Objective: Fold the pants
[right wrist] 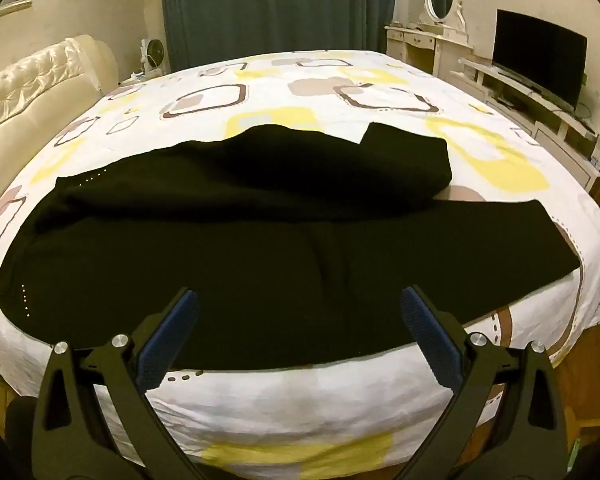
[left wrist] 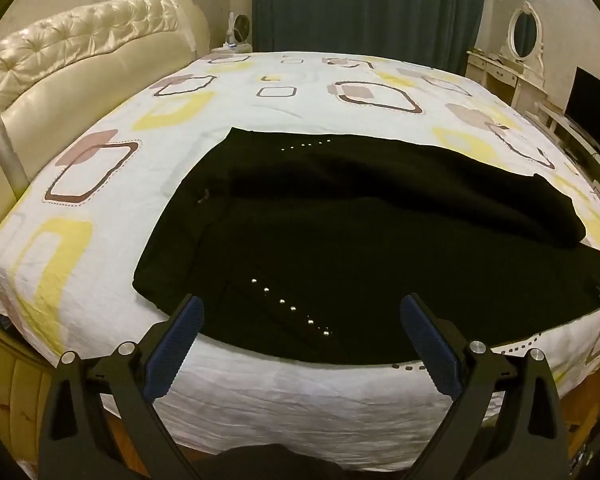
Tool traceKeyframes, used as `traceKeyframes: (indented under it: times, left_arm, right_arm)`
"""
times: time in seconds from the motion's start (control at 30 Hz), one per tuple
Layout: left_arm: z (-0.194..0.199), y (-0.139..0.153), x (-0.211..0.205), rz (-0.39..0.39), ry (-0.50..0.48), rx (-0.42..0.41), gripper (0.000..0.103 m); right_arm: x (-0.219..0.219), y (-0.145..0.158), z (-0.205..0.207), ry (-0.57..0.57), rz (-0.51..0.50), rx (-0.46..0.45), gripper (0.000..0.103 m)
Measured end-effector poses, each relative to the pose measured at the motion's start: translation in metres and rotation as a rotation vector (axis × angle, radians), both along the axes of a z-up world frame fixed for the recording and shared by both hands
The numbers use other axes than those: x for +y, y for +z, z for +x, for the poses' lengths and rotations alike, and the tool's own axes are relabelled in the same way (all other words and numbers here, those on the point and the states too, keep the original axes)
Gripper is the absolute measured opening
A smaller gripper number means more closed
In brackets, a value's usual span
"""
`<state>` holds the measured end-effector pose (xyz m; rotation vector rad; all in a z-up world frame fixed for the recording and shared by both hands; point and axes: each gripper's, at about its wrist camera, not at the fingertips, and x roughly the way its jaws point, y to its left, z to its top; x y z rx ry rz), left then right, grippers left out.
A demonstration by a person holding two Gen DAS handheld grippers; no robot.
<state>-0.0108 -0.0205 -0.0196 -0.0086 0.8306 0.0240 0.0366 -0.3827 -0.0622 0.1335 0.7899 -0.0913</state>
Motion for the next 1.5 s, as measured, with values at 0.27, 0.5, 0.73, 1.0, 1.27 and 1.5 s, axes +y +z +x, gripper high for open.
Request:
traceKeyframes:
  times: [0.27,0.5,0.73,1.0,1.27,1.5]
  left_arm:
    - [0.002,0.009,0.002,-0.013,-0.002,-0.005,0.098]
    - [0.001,0.011,0.000,-0.013,-0.014,-0.010,0.098]
    - [-0.001,0.014,-0.003,-0.001,-0.020,-0.026,0.098]
    - [-0.002,0.016,-0.005,0.001,-0.018,-0.034,0.098]
    - [-0.002,0.019,-0.008,0.008,-0.017,-0.037,0.098]
    - [-0.002,0.020,-0.009,0.012,-0.016,-0.040,0.098]
  right_arm:
    - [0.000,0.001,-0.012,0.007,0.007,-0.008,0.101]
    - [0.013,0.001,-0.012,0.032,-0.007,-0.005,0.101]
    - [0.017,0.001,-0.013,0.040,-0.011,-0.006,0.101]
    - [0.019,0.000,-0.013,0.040,-0.012,-0.004,0.101]
    - [0.021,-0.002,-0.013,0.039,-0.013,0.000,0.101]
    - [0.021,-0.004,-0.013,0.041,-0.014,0.004,0.101]
